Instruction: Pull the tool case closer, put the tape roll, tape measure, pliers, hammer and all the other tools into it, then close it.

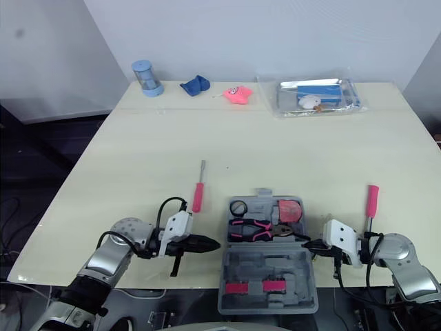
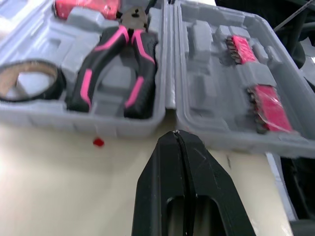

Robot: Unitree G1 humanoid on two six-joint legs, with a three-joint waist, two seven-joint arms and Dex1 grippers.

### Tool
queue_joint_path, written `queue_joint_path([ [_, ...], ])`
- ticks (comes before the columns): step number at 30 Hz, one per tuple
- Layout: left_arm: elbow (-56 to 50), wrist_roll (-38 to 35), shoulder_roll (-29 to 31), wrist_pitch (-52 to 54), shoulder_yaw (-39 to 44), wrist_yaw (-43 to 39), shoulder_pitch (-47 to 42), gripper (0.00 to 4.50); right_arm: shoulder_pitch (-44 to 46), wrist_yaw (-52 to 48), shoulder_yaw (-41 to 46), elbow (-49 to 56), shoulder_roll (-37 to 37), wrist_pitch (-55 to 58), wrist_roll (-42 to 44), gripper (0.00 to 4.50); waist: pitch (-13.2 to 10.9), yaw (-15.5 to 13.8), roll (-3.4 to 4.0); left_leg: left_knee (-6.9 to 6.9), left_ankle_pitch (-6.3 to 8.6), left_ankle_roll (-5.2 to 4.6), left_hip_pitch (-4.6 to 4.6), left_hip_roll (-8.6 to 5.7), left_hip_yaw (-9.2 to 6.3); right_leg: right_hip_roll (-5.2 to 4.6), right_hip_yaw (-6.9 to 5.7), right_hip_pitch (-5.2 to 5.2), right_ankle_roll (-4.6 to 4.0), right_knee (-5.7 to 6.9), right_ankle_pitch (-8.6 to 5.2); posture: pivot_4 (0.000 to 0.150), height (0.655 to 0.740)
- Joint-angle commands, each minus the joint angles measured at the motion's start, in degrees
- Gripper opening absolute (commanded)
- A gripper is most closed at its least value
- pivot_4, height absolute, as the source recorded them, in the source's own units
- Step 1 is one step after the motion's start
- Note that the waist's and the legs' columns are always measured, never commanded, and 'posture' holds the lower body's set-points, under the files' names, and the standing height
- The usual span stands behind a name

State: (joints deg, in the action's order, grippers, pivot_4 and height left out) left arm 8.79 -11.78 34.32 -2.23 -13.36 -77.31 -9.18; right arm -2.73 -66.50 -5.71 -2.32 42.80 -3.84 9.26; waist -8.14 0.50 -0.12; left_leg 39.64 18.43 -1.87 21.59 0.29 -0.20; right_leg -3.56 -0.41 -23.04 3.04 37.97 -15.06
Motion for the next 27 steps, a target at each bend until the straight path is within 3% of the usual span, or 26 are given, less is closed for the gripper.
queue_joint_path([
  [1, 1.25, 0.89, -0.52, -1.04, -0.99, 0.33, -0.84, 0.00, 0.50, 0.48, 0.55, 3.10, -0.05, 0.68, 1.28, 0.06, 0.00, 0.11, 0.00, 0.00, 0.00, 0.00, 0.00, 0.00, 0.00, 0.00, 0.00, 0.00, 0.00, 0.00, 0.00, 0.150, 0.7400],
  [27, 2.99, 2.08, -3.69, -0.37, -1.81, 3.28, -2.93, 0.00, 2.87, 1.42, -0.76, 6.32, -0.73, 5.55, 0.94, 0.06, 0.00, -0.03, 0.00, 0.26, 0.00, -0.01, 0.09, 0.01, -0.05, 0.01, -0.02, 0.00, 0.01, 0.10, 0.01, 0.150, 0.7400],
])
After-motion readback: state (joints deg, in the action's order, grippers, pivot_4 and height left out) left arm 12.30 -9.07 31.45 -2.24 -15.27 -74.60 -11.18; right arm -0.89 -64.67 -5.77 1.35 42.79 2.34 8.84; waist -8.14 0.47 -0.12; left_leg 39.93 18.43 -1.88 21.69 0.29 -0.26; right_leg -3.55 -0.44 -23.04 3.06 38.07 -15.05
